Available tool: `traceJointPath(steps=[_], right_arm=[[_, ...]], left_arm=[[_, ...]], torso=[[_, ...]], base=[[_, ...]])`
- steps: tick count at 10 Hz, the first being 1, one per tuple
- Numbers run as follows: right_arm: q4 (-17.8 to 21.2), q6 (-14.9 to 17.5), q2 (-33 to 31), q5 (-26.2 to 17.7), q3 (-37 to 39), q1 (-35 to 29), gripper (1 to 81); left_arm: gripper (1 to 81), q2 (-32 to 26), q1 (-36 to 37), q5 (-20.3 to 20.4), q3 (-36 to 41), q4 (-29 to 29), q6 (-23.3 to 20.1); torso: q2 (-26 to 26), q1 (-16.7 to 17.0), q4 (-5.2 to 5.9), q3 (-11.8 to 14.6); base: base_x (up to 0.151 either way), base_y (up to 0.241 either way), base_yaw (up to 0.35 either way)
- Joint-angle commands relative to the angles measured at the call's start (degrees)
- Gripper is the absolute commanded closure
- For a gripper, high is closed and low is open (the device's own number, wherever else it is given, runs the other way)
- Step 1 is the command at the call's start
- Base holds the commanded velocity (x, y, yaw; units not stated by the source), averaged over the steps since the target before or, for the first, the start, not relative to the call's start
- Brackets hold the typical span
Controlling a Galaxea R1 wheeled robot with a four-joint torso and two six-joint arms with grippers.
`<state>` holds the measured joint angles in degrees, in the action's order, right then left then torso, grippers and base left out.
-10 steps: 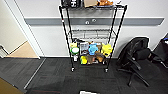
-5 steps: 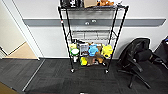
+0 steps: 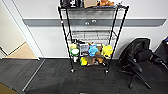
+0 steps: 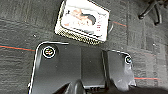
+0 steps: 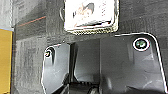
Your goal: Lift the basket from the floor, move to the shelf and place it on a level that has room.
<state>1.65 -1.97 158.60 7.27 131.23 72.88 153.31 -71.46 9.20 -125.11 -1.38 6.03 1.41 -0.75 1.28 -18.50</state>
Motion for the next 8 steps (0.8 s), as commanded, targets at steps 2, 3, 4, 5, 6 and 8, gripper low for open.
traceJointPath(steps=[2,3,4,5,6,8], right_arm=[[0.0,-0.1,0.6,-3.0,0.6,-1.6,1.0],[0.3,-0.2,1.2,-3.0,1.3,-1.2,1.0],[0.1,-0.2,1.6,-3.0,1.5,-0.4,1.0],[0.0,-0.2,1.7,-3.0,1.5,0.0,1.0],[0.1,-0.2,1.7,-3.0,1.3,0.2,1.0],[0.5,-0.2,3.1,-3.0,1.6,1.0,1.0]], left_arm=[[1.0,-0.1,0.1,-4.3,-1.0,4.5,0.8],[1.0,-0.2,-0.1,-4.1,-1.4,4.5,0.9],[1.0,-0.5,-0.1,-4.1,-1.0,4.5,0.9],[1.0,-0.4,-0.1,-4.3,-1.2,4.6,0.9],[1.0,0.2,-0.3,-4.9,-1.4,3.8,0.8],[1.0,0.7,-0.5,-8.6,-0.9,4.5,0.9]], torso=[[0.0,0.0,0.00,0.0],[5.7,-3.7,0.00,0.0],[5.8,-3.7,0.00,0.0],[6.4,-4.1,0.00,0.0],[7.7,-4.9,0.00,0.0],[11.5,-7.3,0.00,0.0]], base=[[0.000,0.000,0.000],[0.000,0.000,0.000],[0.000,0.000,0.000],[0.000,0.000,0.000],[0.000,0.000,0.000],[0.000,0.000,0.000]])
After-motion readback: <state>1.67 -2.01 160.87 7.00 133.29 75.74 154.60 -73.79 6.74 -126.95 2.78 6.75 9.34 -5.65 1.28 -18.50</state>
